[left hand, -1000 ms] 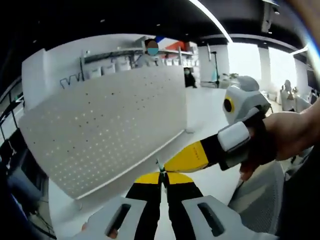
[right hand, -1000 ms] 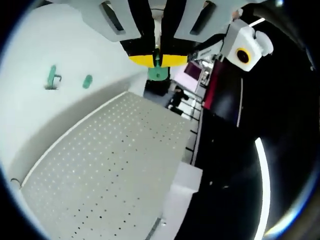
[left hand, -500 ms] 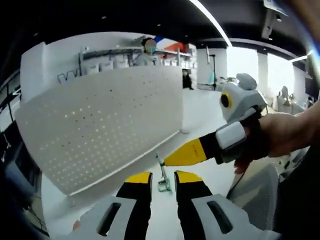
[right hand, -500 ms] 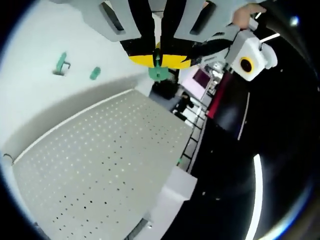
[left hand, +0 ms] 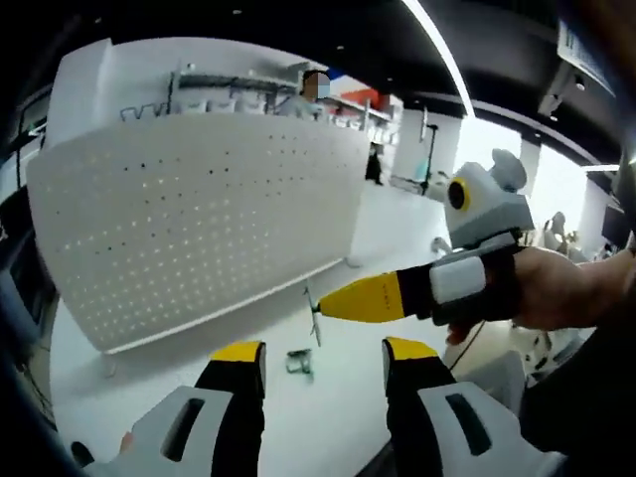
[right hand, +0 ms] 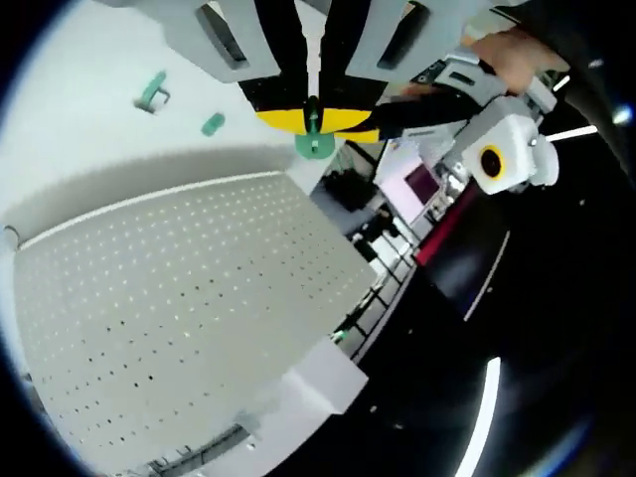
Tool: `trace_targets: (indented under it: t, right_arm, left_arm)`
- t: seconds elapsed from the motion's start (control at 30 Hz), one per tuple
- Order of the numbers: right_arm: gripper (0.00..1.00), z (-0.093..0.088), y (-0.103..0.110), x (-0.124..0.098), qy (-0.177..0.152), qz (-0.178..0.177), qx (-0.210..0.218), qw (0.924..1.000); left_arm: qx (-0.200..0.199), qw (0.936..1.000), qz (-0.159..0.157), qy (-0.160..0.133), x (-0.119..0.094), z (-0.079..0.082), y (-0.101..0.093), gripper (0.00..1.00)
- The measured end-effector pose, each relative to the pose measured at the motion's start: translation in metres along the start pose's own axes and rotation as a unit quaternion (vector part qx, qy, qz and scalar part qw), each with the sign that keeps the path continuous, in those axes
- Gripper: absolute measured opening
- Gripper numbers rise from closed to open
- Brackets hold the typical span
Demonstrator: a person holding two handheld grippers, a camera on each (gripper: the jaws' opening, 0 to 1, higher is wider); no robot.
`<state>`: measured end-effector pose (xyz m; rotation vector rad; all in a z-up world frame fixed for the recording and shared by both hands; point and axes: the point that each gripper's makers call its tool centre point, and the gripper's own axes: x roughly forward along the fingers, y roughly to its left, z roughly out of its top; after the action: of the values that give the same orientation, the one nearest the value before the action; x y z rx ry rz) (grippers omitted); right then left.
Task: Insert the hook assembly into the mounting plate slot until the hook locks in place.
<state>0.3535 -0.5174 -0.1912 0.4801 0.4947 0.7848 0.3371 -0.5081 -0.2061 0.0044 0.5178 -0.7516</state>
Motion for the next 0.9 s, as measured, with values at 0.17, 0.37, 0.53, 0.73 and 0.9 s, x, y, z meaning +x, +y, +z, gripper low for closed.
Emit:
trace_targets:
  t: [0.17, 0.37, 0.53, 0.73, 0.9]
  right_arm:
    - [0.00, 0.000, 0.000, 0.001, 0.006, -0.006, -0.027, 0.9996]
    - [0.00, 0.002, -0.002, 0.000, 0.013, -0.017, -0.075, 0.9969]
    - [0.00, 0.003, -0.007, 0.000, 0.014, -0.023, -0.078, 0.9966]
    - [0.00, 0.006, -0.007, 0.000, 0.013, -0.024, -0.088, 0.9958]
    - [0.00, 0.008, -0.007, 0.002, 0.016, -0.027, -0.108, 0.9937]
  left_arm:
    - [-0.008, 1.0000, -0.001, 0.002, -0.002, -0.002, 0.000, 0.58]
    - [-0.064, 0.9970, -0.029, -0.031, -0.003, 0.006, -0.008, 0.82]
    - [-0.075, 0.9952, -0.044, -0.044, -0.006, 0.009, -0.013, 0.96]
    - [-0.052, 0.9962, -0.055, -0.044, -0.009, 0.012, -0.019, 1.00]
    - [0.000, 0.9982, -0.057, -0.019, -0.013, 0.003, -0.023, 1.00]
